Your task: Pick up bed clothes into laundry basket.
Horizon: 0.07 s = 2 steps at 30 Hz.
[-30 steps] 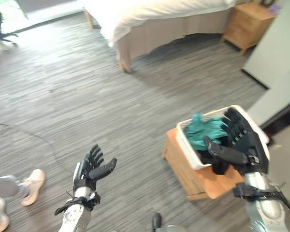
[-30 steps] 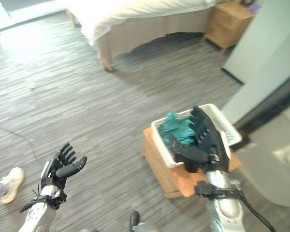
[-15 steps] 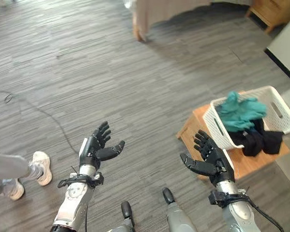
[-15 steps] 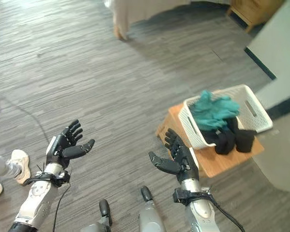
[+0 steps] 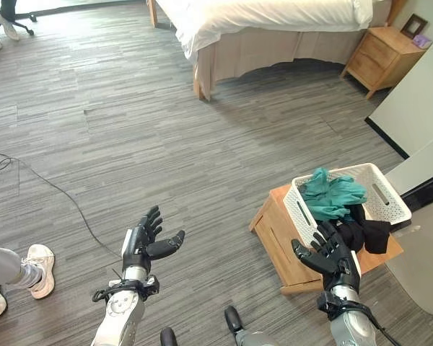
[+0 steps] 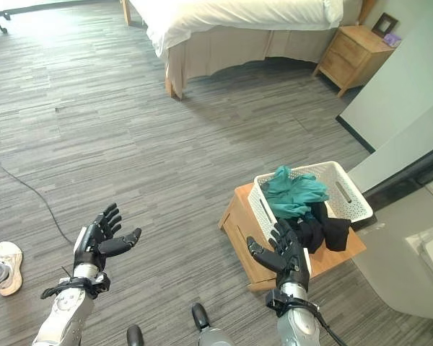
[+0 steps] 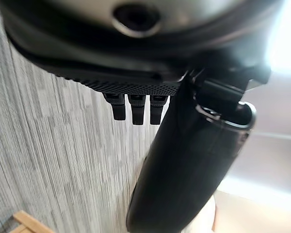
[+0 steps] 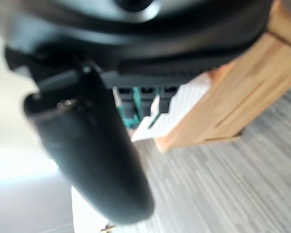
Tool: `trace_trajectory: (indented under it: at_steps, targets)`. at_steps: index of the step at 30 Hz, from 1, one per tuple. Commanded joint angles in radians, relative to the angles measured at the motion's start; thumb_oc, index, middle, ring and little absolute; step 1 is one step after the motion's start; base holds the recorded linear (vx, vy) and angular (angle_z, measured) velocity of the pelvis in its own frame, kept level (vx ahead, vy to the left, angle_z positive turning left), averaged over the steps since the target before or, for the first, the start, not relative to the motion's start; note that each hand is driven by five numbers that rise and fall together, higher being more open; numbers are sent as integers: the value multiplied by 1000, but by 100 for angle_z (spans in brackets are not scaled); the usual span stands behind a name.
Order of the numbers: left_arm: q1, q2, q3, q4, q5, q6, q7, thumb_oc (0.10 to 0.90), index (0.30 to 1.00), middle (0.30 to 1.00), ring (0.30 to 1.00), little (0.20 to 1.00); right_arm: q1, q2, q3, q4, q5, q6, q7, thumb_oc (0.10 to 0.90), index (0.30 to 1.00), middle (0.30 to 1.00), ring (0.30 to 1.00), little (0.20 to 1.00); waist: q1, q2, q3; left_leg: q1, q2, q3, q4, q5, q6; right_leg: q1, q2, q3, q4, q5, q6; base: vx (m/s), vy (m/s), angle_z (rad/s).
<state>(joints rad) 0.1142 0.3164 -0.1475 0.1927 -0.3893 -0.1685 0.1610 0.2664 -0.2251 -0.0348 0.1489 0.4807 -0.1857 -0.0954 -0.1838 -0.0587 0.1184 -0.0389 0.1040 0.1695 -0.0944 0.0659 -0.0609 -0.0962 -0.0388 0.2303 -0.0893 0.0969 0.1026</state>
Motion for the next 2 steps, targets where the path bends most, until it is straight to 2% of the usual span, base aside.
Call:
trace_trajectory:
  at_steps: [1, 2]
  targets:
    - [-51, 37, 39, -53, 19, -84, -19, 800, 900, 900, 900, 900, -35, -42, -23, -60, 3, -93, 13, 800, 900, 900, 900, 900, 17, 19, -52, 34, -9, 33, 7, -94, 4, 61, 9, -21, 2, -112, 28, 40, 7, -6]
    - [-49, 33, 40, -48, 1, -84, -23, 800, 900, 900, 900, 900, -33, -41, -20, -63, 6, -92, 16, 800, 900, 900, 900, 900, 18, 18, -52, 34, -9, 32, 7, -94, 3, 62, 9, -21, 2, -111, 28, 41, 10, -4]
